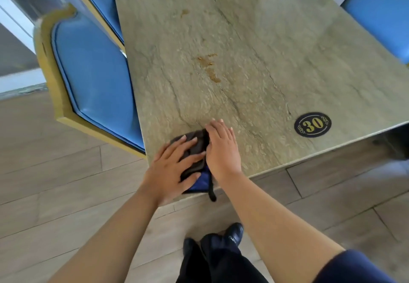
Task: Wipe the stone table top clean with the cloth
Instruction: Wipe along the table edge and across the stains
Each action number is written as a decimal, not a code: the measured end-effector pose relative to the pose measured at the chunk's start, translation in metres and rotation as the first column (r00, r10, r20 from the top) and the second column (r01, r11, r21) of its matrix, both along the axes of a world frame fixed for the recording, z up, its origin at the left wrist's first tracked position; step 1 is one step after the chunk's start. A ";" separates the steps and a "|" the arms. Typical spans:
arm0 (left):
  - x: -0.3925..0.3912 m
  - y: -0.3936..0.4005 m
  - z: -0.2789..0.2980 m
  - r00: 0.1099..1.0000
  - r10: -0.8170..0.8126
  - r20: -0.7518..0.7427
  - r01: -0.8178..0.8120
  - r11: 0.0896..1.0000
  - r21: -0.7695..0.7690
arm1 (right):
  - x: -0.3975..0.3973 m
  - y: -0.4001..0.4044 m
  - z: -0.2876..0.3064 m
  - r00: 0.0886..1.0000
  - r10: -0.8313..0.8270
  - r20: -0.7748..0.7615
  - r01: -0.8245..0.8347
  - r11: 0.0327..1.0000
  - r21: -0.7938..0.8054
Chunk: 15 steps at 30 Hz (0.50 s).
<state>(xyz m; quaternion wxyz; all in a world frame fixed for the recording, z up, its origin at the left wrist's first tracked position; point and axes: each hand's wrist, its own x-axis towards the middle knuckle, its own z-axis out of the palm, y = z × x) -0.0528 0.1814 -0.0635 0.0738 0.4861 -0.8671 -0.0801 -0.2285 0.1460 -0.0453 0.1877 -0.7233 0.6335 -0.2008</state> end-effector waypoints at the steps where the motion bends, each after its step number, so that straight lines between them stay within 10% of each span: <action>1: 0.010 -0.007 0.000 0.998 -0.059 0.011 0.059 0.998 0.007 | -0.002 -0.004 0.000 1.000 -0.017 0.019 0.018 1.000 -0.015; 10: 0.002 -0.118 0.012 0.795 0.605 0.043 -0.606 0.787 0.114 | -0.036 -0.071 -0.005 0.982 -0.104 -0.161 0.101 0.995 -0.026; 15: -0.027 -0.095 0.009 0.994 0.103 -0.024 -0.102 0.994 0.036 | -0.055 -0.100 -0.007 0.948 -0.266 -0.172 0.267 0.963 -0.020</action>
